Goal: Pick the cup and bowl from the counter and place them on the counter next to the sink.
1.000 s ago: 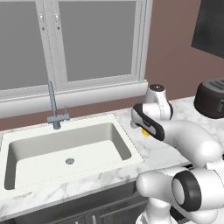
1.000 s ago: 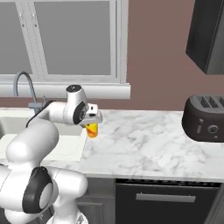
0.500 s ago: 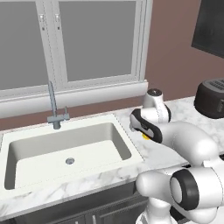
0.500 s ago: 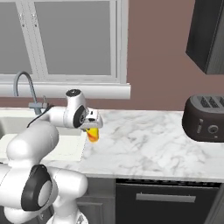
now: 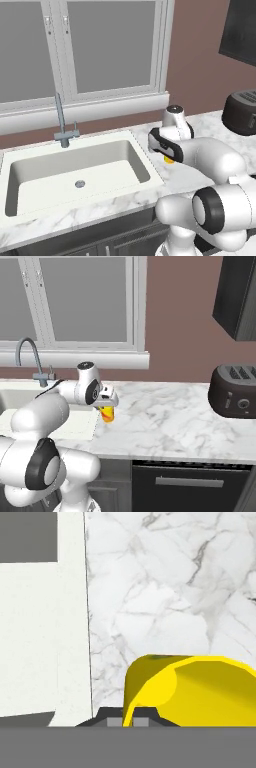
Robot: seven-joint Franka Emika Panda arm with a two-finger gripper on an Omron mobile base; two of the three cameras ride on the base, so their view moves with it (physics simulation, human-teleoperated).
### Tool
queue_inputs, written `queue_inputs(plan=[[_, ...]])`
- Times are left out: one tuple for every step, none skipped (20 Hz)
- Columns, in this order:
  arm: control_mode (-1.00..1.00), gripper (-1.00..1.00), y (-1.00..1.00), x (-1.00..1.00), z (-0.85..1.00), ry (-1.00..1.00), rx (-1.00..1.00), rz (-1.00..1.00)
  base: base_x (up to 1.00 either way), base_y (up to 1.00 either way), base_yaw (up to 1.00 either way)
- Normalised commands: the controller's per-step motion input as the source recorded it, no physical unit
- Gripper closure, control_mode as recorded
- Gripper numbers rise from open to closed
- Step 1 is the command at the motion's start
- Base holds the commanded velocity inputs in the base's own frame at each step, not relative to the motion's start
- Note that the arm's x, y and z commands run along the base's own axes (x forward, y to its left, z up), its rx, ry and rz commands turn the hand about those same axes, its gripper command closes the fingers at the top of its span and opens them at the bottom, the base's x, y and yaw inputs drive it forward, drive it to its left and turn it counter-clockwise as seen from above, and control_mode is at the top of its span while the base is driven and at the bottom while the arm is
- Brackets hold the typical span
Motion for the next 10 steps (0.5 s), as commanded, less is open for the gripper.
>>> queue_inputs(plan=[[-1.00, 1.00, 0.00, 0.00, -0.31, 0.00, 0.03, 0.00, 0.00, 0.00, 0.00], [-1.00, 1.00, 0.00, 0.00, -0.32, 0.00, 0.04, 0.00, 0.00, 0.00, 0.00], [-1.00, 1.00, 0.00, 0.00, -0.34, -0.02, 0.04, 0.00, 0.00, 0.00, 0.00], [-1.00, 1.00, 0.00, 0.00, -0.34, -0.04, 0.05, 0.00, 0.00, 0.00, 0.00], [-1.00, 1.00, 0.00, 0.00, -0.31, -0.04, 0.04, 0.00, 0.00, 0.00, 0.00], [-1.00, 1.00, 0.00, 0.00, -0.27, -0.03, 0.04, 0.00, 0.00, 0.00, 0.00], [-1.00, 1.00, 0.00, 0.00, -0.24, -0.02, 0.04, 0.00, 0.00, 0.00, 0.00], [-1.00, 1.00, 0.00, 0.00, -0.21, -0.01, 0.03, 0.00, 0.00, 0.00, 0.00], [-1.00, 1.00, 0.00, 0.00, -0.20, -0.01, 0.02, 0.00, 0.00, 0.00, 0.00], [-1.00, 1.00, 0.00, 0.00, -0.18, 0.00, 0.00, 0.00, 0.00, 0.00, 0.00]])
